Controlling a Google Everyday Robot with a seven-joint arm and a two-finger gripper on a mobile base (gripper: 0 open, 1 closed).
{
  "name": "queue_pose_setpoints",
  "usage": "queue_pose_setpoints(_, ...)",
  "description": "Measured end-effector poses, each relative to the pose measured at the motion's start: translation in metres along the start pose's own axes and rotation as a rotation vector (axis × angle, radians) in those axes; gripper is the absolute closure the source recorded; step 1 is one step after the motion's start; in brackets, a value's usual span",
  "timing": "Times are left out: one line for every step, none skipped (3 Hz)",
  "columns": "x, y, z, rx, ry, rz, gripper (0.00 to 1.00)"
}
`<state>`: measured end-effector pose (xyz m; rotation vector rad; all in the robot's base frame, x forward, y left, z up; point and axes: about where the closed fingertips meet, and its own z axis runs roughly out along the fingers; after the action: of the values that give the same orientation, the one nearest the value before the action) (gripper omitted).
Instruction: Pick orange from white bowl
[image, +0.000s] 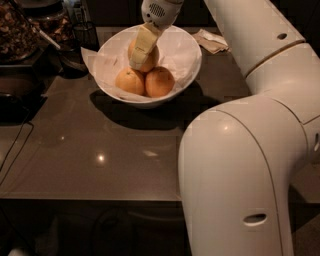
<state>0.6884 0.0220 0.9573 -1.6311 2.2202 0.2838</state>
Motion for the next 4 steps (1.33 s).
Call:
queue_pose_setpoints(-0.003,-0.001,0.011,-0.02,0.002,0.011,0.13)
queue_pose_setpoints(-0.004,-0.003,0.019,-0.034,0.005,0.017,0.12)
queue_pose_setpoints(-0.005,-0.006,0.021,-0.003,0.012,-0.009,0.31)
queue_pose_setpoints(-0.005,-0.006,0.021,-0.003,0.011,-0.01,0.54)
